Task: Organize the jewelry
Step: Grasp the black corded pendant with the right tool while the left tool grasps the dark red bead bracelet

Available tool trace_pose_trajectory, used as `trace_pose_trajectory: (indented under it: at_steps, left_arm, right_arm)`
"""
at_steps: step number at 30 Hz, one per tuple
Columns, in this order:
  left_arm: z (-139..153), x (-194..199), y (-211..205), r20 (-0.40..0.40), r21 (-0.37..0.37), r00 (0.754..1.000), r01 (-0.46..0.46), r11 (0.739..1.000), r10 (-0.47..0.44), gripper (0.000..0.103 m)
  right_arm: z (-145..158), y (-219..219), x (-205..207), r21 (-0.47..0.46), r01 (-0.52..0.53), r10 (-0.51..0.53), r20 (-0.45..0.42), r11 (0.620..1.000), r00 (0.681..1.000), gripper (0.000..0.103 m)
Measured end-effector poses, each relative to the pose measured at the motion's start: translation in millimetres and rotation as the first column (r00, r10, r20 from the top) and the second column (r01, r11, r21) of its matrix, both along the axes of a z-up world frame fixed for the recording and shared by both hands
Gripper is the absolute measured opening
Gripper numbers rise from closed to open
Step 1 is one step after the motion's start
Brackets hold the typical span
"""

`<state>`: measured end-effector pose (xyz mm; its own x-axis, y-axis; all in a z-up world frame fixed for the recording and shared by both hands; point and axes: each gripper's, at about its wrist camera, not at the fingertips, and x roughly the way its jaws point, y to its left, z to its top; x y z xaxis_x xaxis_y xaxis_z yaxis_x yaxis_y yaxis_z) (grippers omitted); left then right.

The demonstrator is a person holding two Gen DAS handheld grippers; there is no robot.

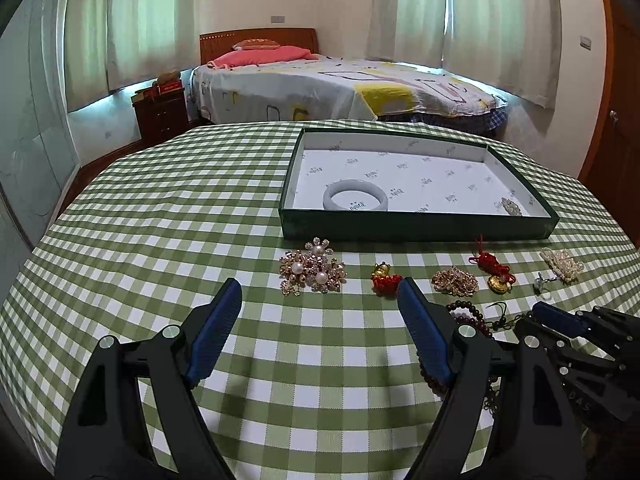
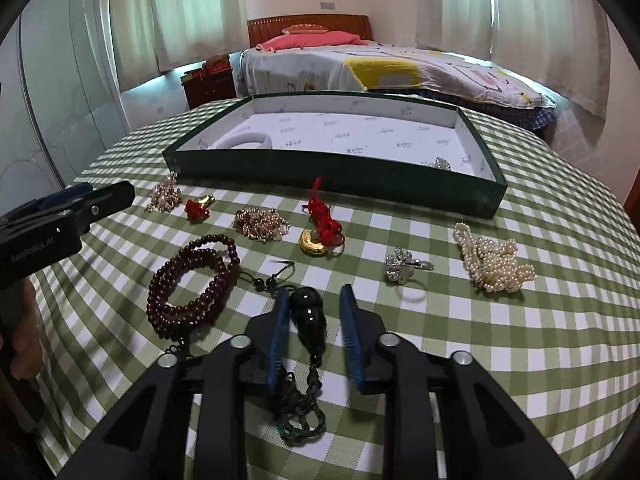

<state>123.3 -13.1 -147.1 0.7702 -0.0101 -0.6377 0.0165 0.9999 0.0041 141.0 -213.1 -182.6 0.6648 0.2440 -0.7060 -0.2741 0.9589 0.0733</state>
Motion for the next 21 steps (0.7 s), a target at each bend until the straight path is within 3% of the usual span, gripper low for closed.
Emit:
trace_pose_trajectory:
  at_steps: [8, 21]
  left_arm:
    - [-6, -4, -15, -0.020, -0.007, 0.999, 0.040, 0.999, -0.040, 0.078]
    - [-18, -8, -57, -0.074, -0.044, 0.986, 0.145, 0.988, -0.148, 0.078]
  right_arm:
    - [4, -6, -10, -0.018, 0.009, -0.008, 0.007, 1.000, 1.000, 0.018]
    - [9, -51, -24, 0.001, 0.110, -0.110, 0.017, 0.994, 0.994, 0.018]
